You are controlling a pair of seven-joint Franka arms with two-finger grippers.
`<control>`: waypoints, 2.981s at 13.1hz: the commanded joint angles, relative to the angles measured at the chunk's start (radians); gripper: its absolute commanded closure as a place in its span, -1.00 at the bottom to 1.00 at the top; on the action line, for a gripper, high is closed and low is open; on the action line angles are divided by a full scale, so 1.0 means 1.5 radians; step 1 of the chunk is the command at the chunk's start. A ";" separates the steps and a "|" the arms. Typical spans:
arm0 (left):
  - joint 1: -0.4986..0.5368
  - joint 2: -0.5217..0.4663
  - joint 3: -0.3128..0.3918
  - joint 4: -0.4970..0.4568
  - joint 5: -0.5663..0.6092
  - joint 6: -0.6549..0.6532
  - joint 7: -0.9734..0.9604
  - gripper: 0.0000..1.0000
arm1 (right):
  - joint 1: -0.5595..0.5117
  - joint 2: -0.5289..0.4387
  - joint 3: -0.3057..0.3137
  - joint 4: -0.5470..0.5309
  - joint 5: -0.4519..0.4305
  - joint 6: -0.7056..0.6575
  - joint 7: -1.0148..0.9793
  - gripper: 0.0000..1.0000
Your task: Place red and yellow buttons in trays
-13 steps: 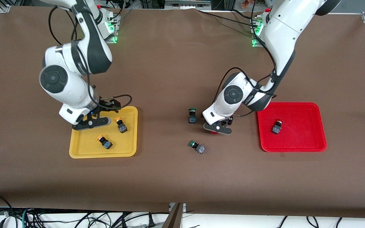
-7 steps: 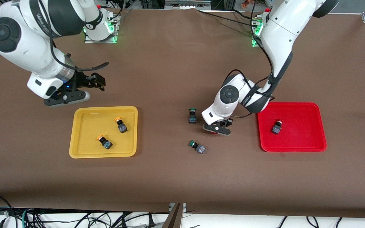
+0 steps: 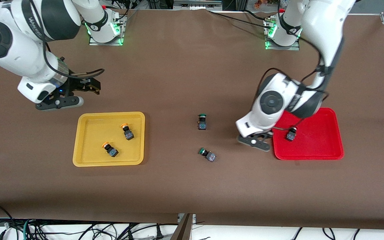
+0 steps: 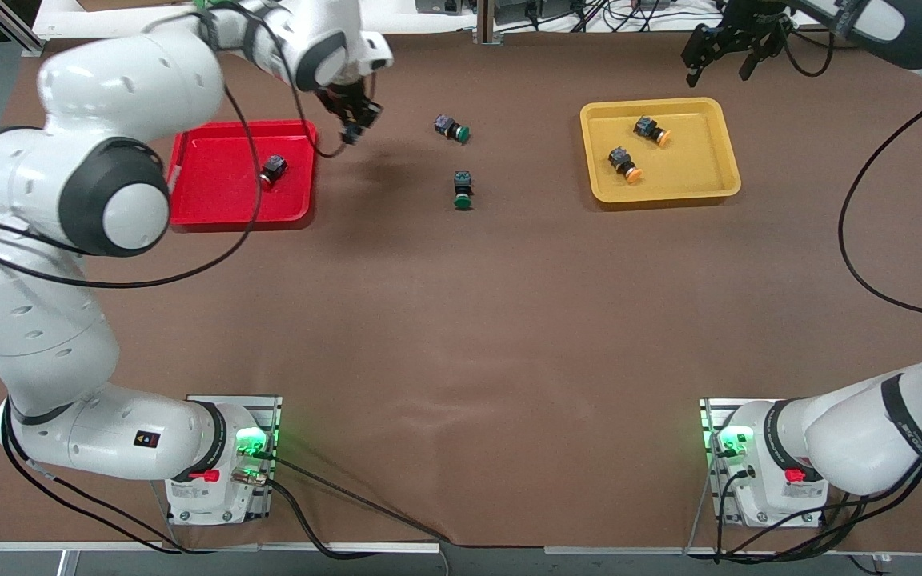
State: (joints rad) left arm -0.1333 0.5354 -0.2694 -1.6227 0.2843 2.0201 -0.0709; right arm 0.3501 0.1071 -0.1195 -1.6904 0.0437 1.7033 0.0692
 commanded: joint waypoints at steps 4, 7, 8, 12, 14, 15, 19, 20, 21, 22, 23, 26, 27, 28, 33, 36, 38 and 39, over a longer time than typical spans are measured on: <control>0.141 -0.008 0.030 -0.028 0.121 -0.052 0.360 1.00 | -0.128 -0.045 0.132 -0.012 -0.019 -0.014 0.007 -0.99; 0.213 -0.010 0.028 -0.125 0.121 0.075 0.382 0.53 | -0.128 -0.043 0.134 0.020 -0.026 -0.028 0.000 -0.99; 0.217 -0.011 0.027 -0.131 0.118 0.079 0.378 -0.98 | -0.128 -0.041 0.134 0.020 -0.030 -0.024 -0.004 -0.99; 0.217 -0.109 -0.006 -0.127 0.055 -0.006 0.381 -1.00 | -0.127 -0.041 0.138 0.030 -0.043 -0.029 -0.007 -0.99; 0.216 -0.190 -0.014 -0.116 -0.059 -0.109 0.369 -1.00 | -0.127 -0.042 0.148 0.035 -0.051 -0.028 -0.008 -0.99; 0.216 -0.227 -0.012 -0.109 -0.120 -0.134 0.366 -1.00 | -0.122 -0.040 0.149 0.056 -0.063 -0.042 -0.007 -0.99; 0.208 -0.328 -0.065 -0.039 -0.144 -0.315 0.154 -1.00 | -0.123 -0.036 0.141 0.093 -0.072 -0.067 -0.011 -0.99; 0.210 -0.342 -0.088 -0.035 -0.134 -0.340 0.097 -1.00 | -0.127 -0.035 0.140 0.095 -0.080 -0.065 -0.011 -0.99; 0.209 -0.346 -0.090 -0.034 -0.123 -0.342 0.073 -1.00 | -0.127 -0.035 0.139 0.096 -0.083 -0.061 -0.007 -0.99; 0.204 -0.348 -0.081 -0.034 -0.131 -0.331 0.073 -1.00 | -0.127 -0.035 0.135 0.099 -0.083 -0.061 -0.006 -0.99; 0.174 -0.339 -0.061 -0.022 -0.132 -0.325 0.060 -1.00 | -0.127 -0.035 0.134 0.105 -0.080 -0.061 -0.002 -0.99; 0.035 -0.296 0.144 0.037 -0.137 -0.301 0.064 -1.00 | -0.124 -0.035 0.136 0.105 -0.077 -0.061 0.000 -0.99; 0.036 -0.302 0.152 0.031 -0.162 -0.269 0.063 -1.00 | -0.124 -0.035 0.136 0.105 -0.077 -0.061 0.000 -0.99; 0.038 -0.313 0.157 0.011 -0.182 -0.236 0.066 -1.00 | -0.126 -0.035 0.135 0.105 -0.076 -0.061 0.002 -0.99; 0.047 -0.401 0.193 -0.112 -0.193 -0.194 0.055 -1.00 | -0.126 -0.031 0.132 0.106 -0.075 -0.059 0.003 -0.99; 0.040 -0.402 0.207 -0.118 -0.193 -0.187 0.056 -1.00 | -0.124 -0.023 0.132 0.106 -0.073 -0.060 0.000 -0.99; 0.039 -0.401 0.209 -0.118 -0.193 -0.187 0.056 -1.00 | -0.122 -0.015 0.133 0.106 -0.075 -0.060 -0.005 -0.99; 0.039 -0.401 0.209 -0.118 -0.193 -0.187 0.056 -1.00 | -0.122 -0.015 0.133 0.106 -0.077 -0.060 -0.010 -0.99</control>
